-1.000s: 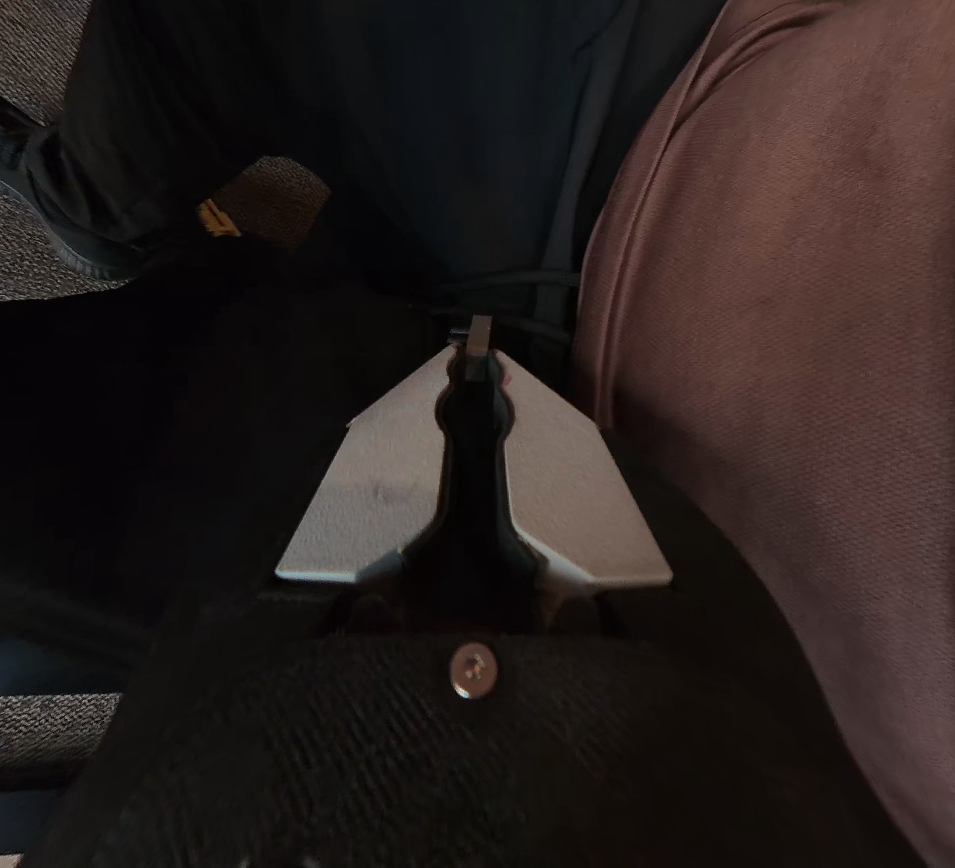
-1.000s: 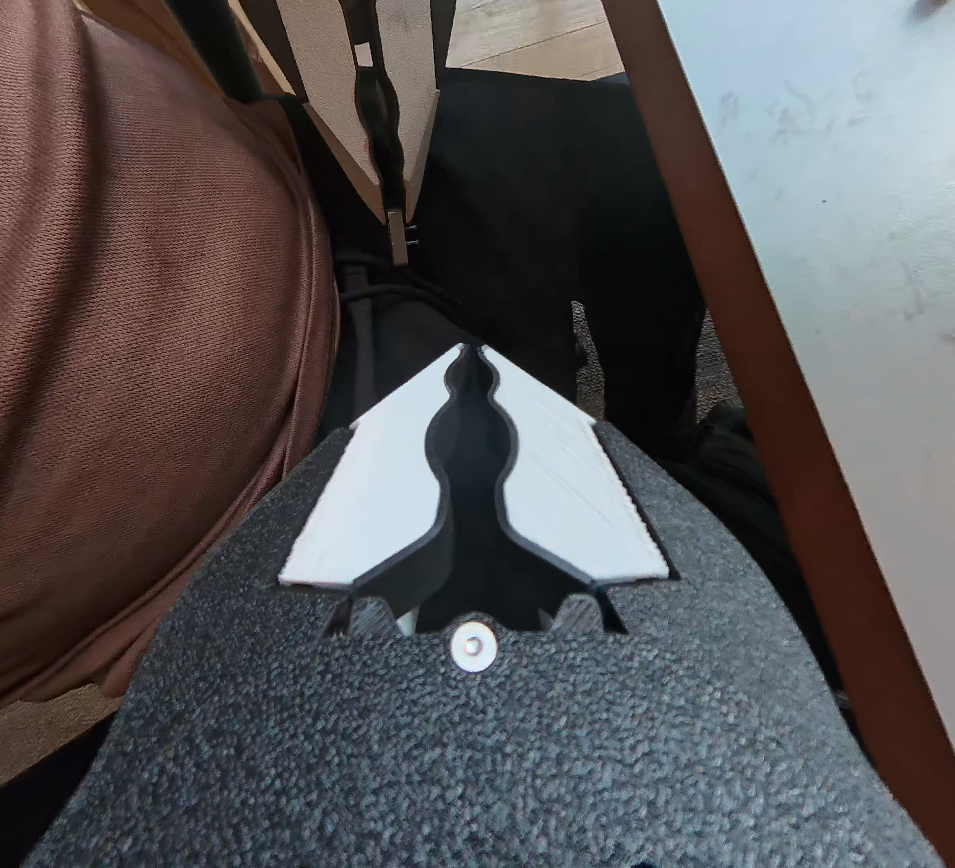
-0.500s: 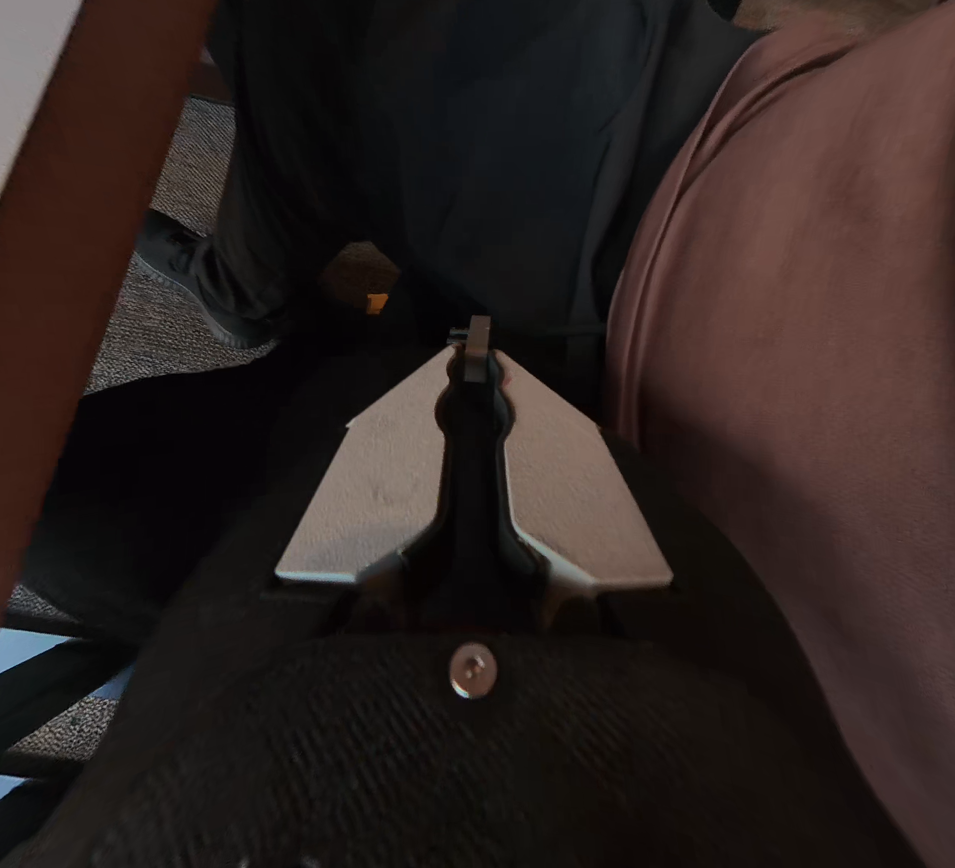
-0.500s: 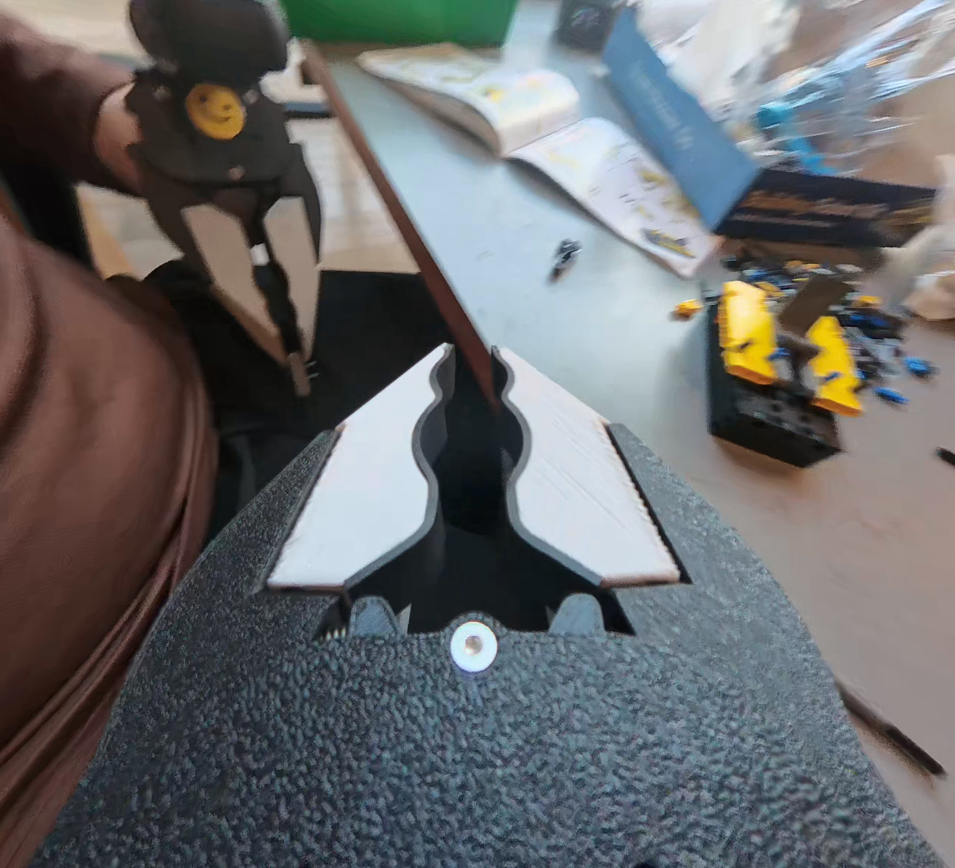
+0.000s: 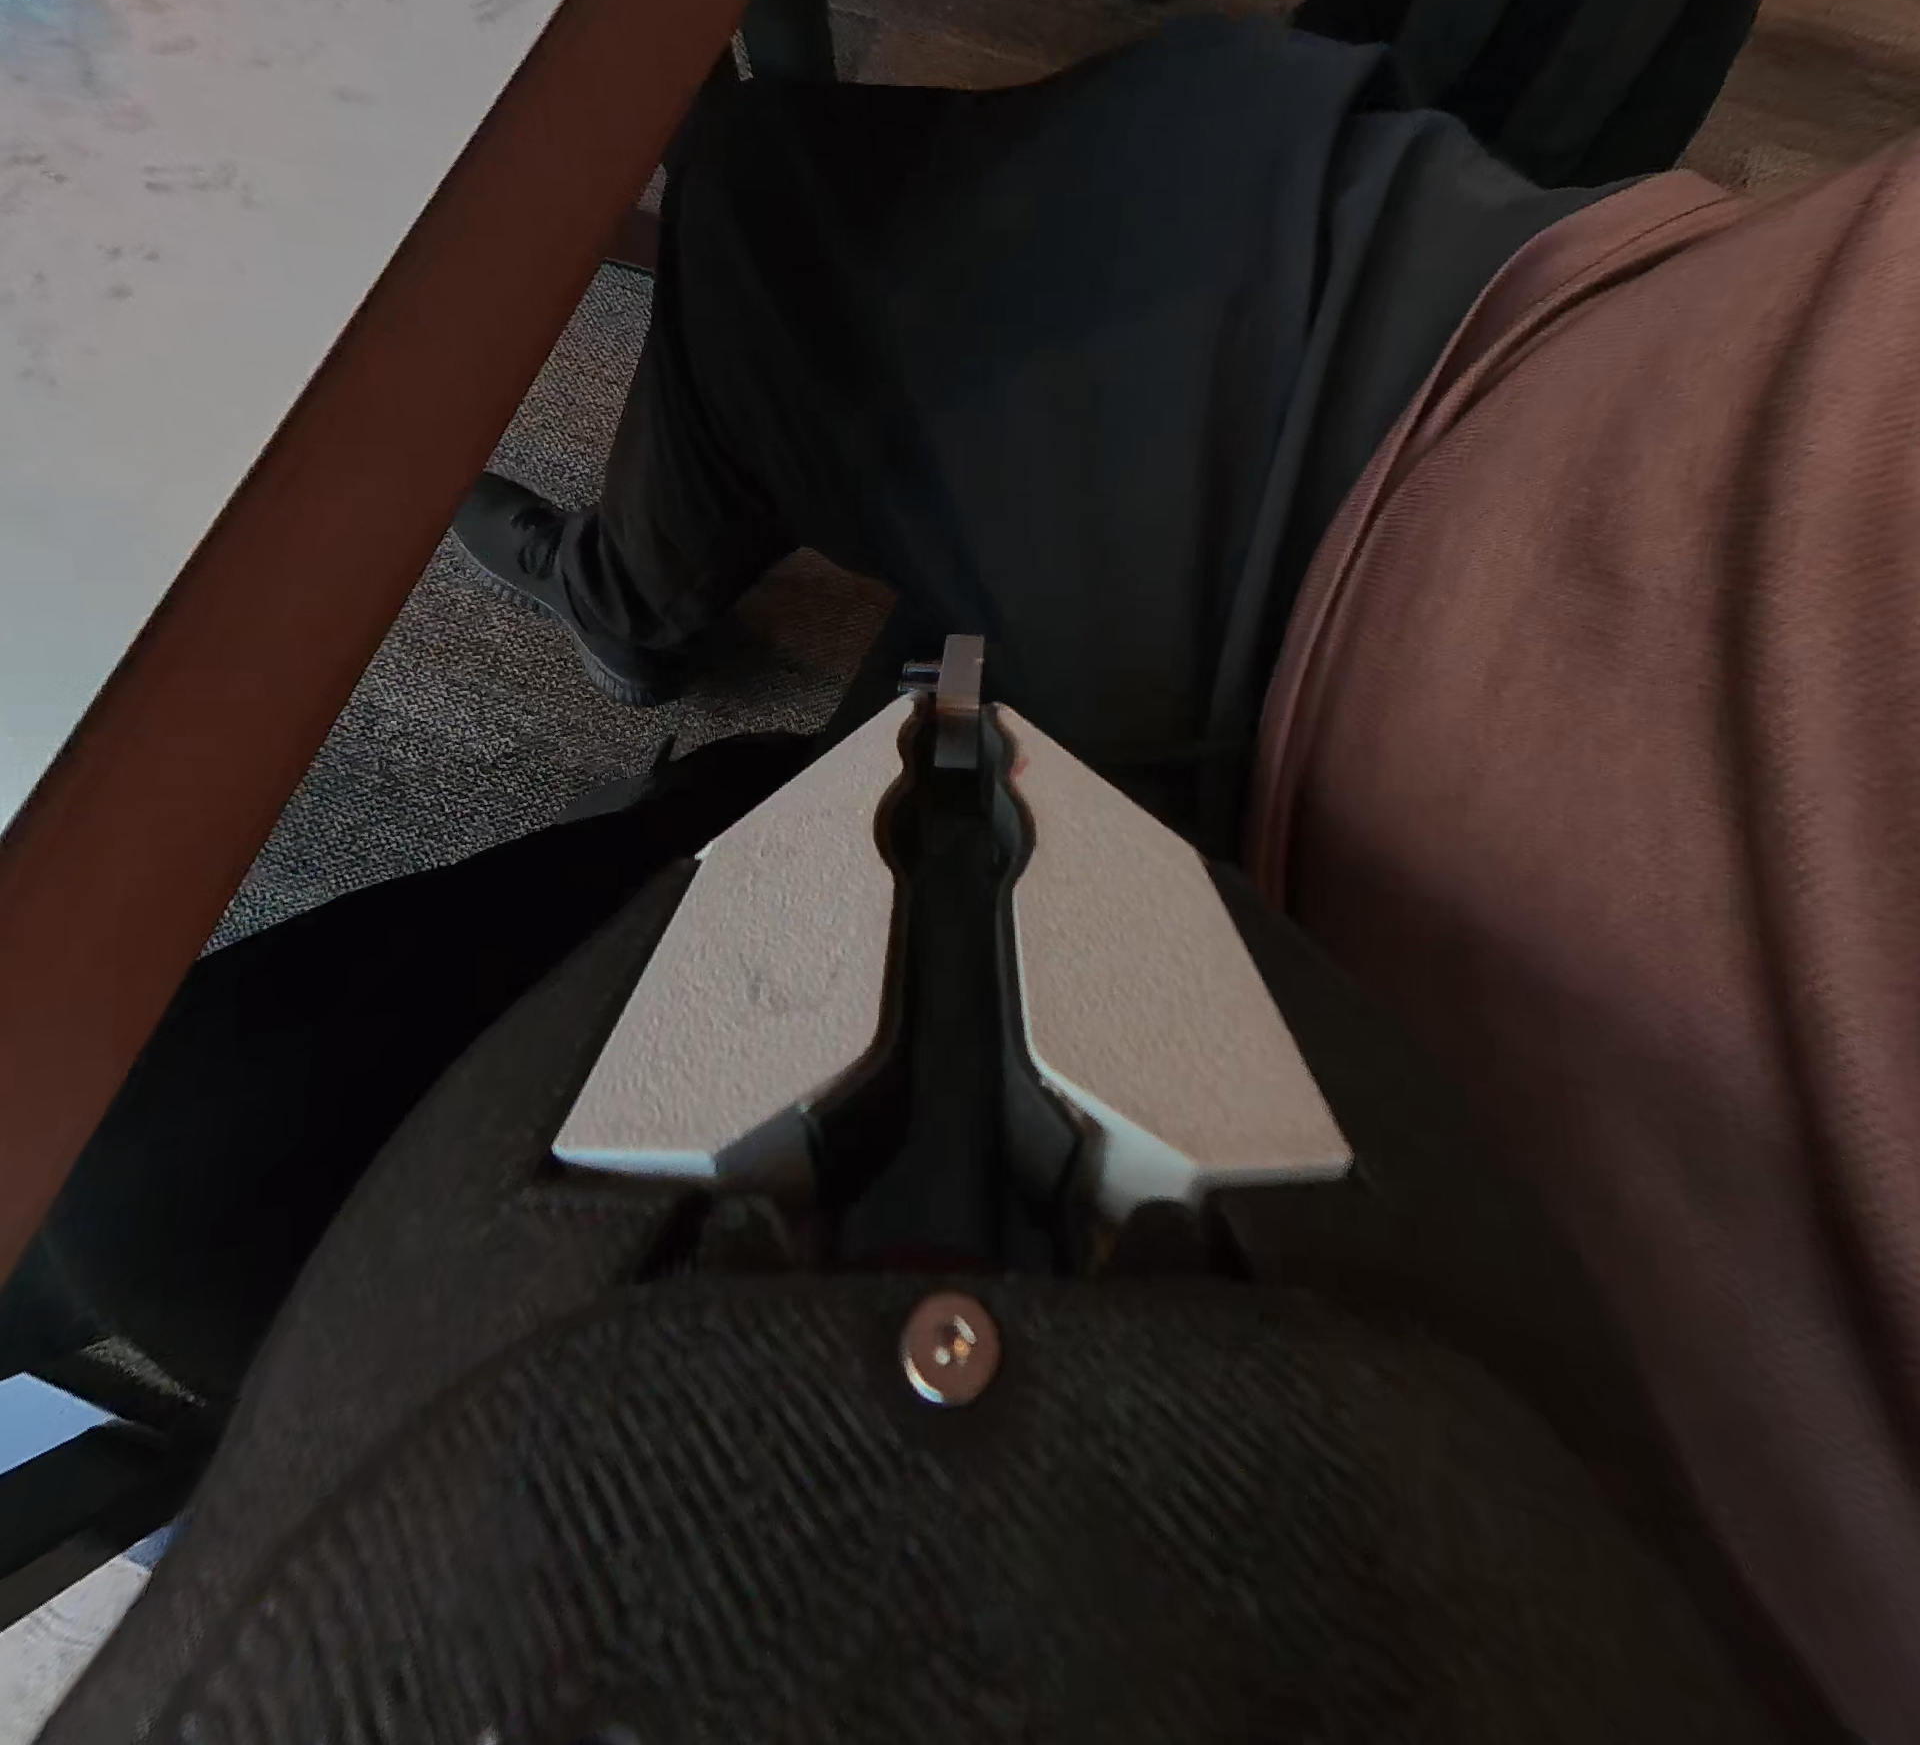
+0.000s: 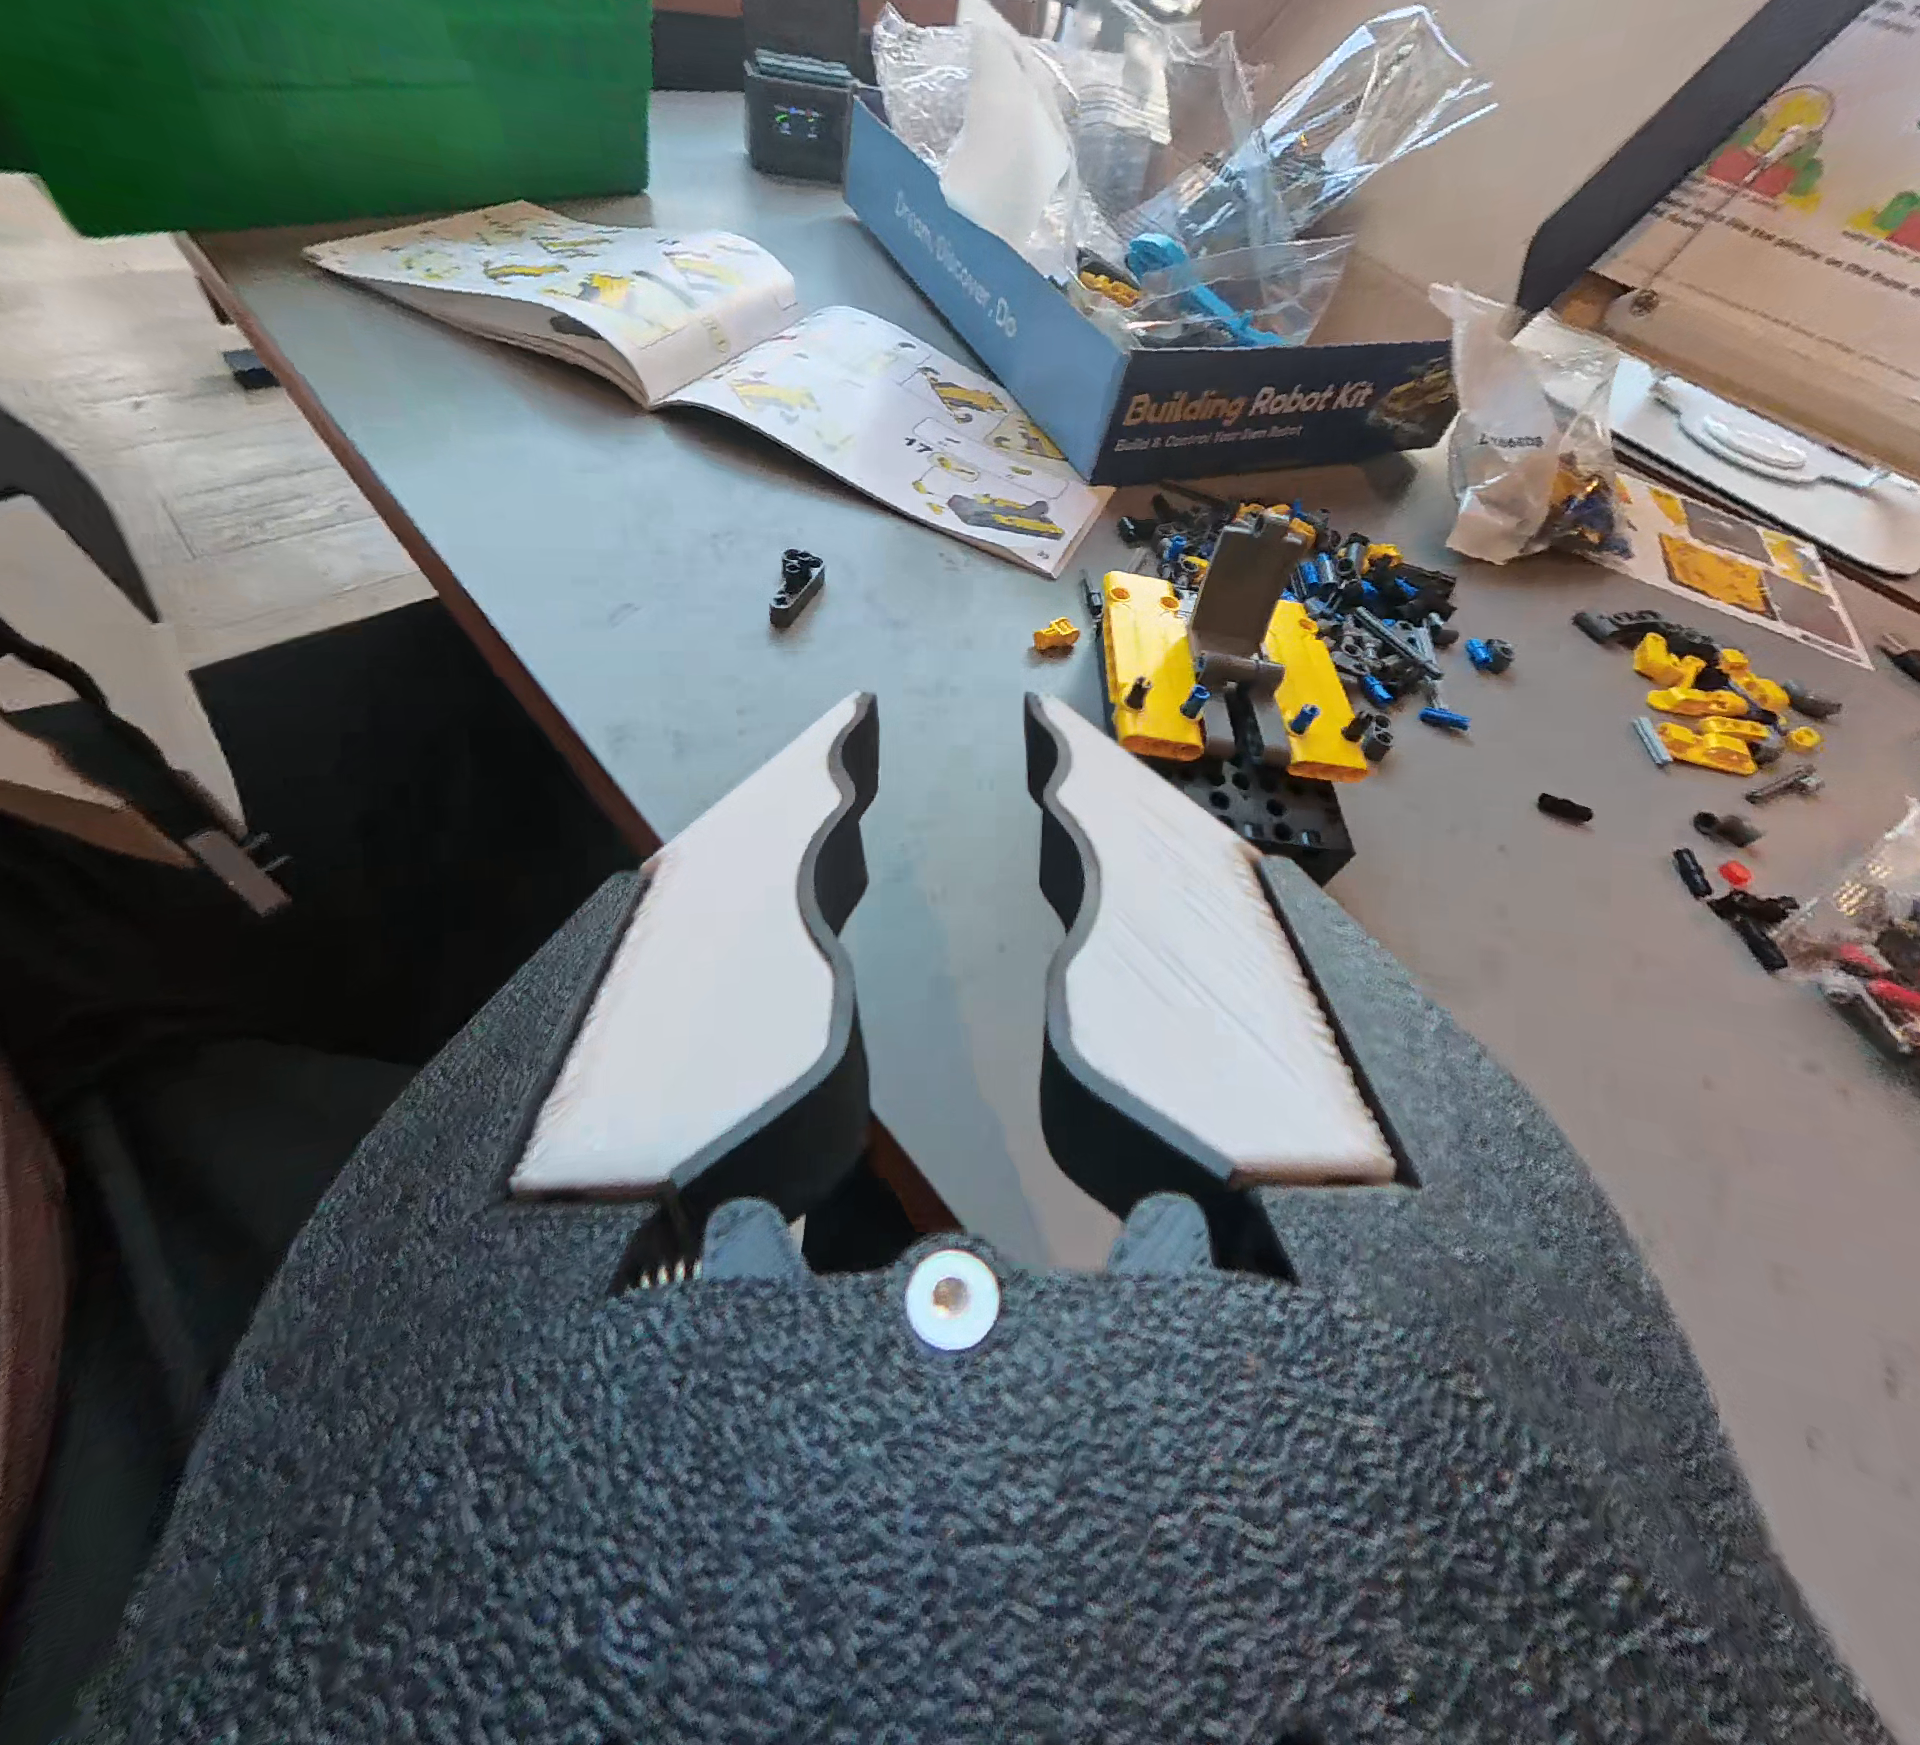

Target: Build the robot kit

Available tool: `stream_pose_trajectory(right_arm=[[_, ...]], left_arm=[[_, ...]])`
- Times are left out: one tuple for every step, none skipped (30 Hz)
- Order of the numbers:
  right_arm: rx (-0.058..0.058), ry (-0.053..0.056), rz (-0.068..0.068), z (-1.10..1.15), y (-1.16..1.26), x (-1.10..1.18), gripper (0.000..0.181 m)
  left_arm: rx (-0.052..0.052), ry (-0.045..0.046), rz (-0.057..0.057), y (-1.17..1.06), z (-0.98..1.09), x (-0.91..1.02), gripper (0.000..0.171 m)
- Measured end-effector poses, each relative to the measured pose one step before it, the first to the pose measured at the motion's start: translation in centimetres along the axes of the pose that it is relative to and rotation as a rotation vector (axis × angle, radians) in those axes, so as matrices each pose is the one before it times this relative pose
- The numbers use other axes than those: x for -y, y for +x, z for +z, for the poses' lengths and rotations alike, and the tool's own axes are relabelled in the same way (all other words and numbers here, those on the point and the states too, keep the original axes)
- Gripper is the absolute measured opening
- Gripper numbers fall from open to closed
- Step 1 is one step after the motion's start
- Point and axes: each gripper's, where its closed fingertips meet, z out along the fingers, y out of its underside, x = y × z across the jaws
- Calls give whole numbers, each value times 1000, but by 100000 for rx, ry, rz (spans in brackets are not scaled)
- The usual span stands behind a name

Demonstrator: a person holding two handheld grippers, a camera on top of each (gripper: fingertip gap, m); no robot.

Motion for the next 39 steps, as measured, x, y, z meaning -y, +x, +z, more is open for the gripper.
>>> stream_pose_trajectory(right_arm=[[-220,-1174,1587,340,301,-174,30],[-525,-216,-283,225,253,-21,32],[-979,1134,-2032,133,195,215,32],[-682,1393,-2291,93,68,328,32],[254,1723,-1370,70,-130,428,33],[778,2681,-597,-2,-299,537,33],[894,2648,-490,-41,-434,448,33],[939,1697,-671,-39,-531,274,33],[1112,963,-1012,-58,-628,141,32],[1693,689,-1531,-114,-756,99,27],[1605,618,-1854,-158,-775,123,23],[488,256,-2130,-199,-624,79,27],[73,-352,-2504,-234,-530,8,32],[1211,-1089,-2486,-260,-687,-128,30],[920,-1243,-2033,-270,-636,-236,30],[613,-1352,-1383,-256,-582,-325,31],[1034,-1590,-624,-229,-611,-386,32],[1265,-1500,52,-235,-622,-383,33],[930,-947,145,-298,-585,-308,34],[312,-534,18,-354,-501,-255,34],[-133,-643,302,-418,-427,-270,35],[-24,-518,894,-488,-445,-229,35],[-185,-452,1370,-571,-398,-220,37],[-1035,-610,1057,-665,-279,-258,37],[-1570,-533,710,-734,-201,-268,38],[-1010,-372,1179,-751,-286,-287,38],[258,-431,2138,-708,-481,-329,37],[1662,-1275,2865,-590,-732,-499,36],[1975,-2652,2600,-434,-835,-782,36],[1898,-3939,2018,-253,-895,-1068,39],[2236,-4906,2074,-78,-966,-1293,40],[1892,-5901,2859,142,-900,-1588,40],[606,-7555,3792,417,-606,-2007,42],[1165,-9128,4455,645,-518,-2288,44],[2075,-8426,4651,852,-431,-2153,44],[209,-6411,4555,1012,82,-1747,45],[-124,-3978,3035,1165,319,-1308,46],[-2185,-2688,1228,1328,738,-1092,45],[-3222,-2774,-482,1645,920,-1147,42]], left_arm=[[453,706,-514,-7,-161,68,5],[365,573,-467,-24,-144,49,5],[243,479,-413,-37,-107,36,5],[355,422,-333,-97,-57,-29,5],[750,-344,-226,-217,-13,-181,5],[937,-1414,-150,-273,0,-305,5],[1383,-556,-24,-325,-37,-113,5],[940,672,-105,-195,-47,91,5],[147,409,-581,-63,-21,80,5],[211,-14,-591,-9,-21,7,5],[240,245,-263,74,-73,60,5],[-388,756,-502,267,-115,143,5],[-744,1057,97,384,-116,190,5],[-124,452,468,295,-74,125,5],[-206,172,500,305,-31,114,5],[-693,186,115,397,-1,128,5],[-770,533,-74,425,6,135,5],[-507,48,-376,416,2,24,5],[-773,-315,-16,500,-13,-49,5],[-289,-242,569,459,-57,-20,5],[228,12,788,415,-108,9,5],[-534,277,199,526,-112,-20,5],[-1228,245,-859,621,-88,-77,5],[-1158,20,-933,600,-78,-118,5],[-463,41,-258,513,-89,-87,5],[-575,151,185,551,-72,-5,5],[-975,621,66,624,-35,50,5],[-1154,612,-158,646,1,52,5],[-1001,332,139,614,45,45,5],[-605,391,433,533,34,89,5],[-414,822,347,472,4,183,5],[-227,958,188,369,-11,179,5],[-292,164,-138,292,-14,43,5],[309,-17,-80,146,-53,-23,5],[502,576,384,105,-115,80,5],[849,742,674,-15,-145,118,5],[1138,457,895,-121,-140,80,5],[208,406,1077,-65,-95,101,5],[-658,1125,1531,49,-64,199,5]])
